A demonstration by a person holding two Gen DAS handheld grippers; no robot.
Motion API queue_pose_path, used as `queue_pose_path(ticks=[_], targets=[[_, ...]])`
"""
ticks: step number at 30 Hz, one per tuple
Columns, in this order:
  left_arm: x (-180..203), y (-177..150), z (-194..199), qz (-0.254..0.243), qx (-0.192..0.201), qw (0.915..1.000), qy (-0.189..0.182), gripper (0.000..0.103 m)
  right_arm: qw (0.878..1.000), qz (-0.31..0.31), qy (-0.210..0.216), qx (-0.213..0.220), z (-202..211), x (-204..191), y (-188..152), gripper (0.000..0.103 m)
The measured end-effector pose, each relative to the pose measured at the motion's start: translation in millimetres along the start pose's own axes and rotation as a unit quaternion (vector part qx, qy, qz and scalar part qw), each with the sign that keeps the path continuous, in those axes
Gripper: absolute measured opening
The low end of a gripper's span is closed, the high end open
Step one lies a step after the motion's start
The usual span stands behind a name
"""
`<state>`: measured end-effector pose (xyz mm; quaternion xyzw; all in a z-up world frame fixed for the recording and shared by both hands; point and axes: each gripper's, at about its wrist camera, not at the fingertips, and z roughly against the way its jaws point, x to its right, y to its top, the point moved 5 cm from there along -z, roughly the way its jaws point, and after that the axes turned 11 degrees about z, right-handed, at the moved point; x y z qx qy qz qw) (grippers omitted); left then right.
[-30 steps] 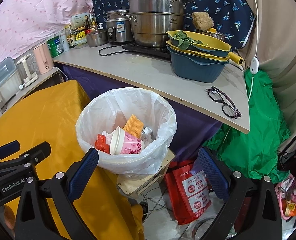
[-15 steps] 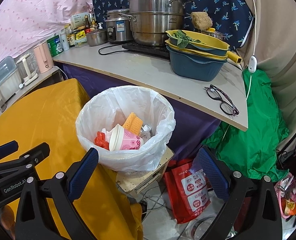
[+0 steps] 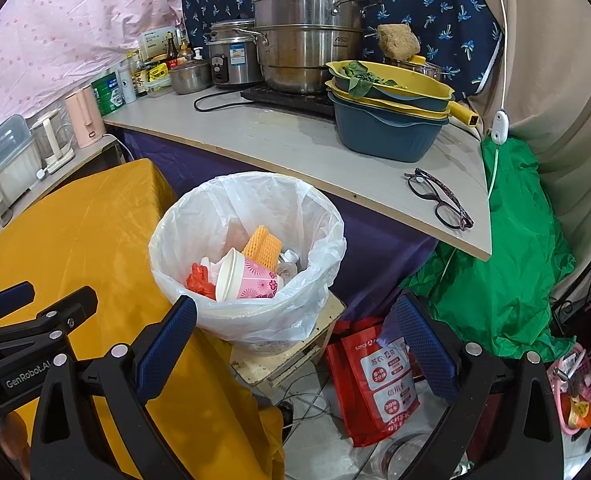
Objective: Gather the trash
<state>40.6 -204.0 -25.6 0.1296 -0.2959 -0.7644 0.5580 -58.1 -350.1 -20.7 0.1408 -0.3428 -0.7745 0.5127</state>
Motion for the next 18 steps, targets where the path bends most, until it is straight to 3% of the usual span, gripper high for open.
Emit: queue_pose_path(ticks=[18], targets=[[-3.3,-1.2,-6.8,0.004,-0.009,1.0,0.001,0.088,1.0,-0.003,-0.003,-0.005,-4.6,2.0,-1.2,0.096]])
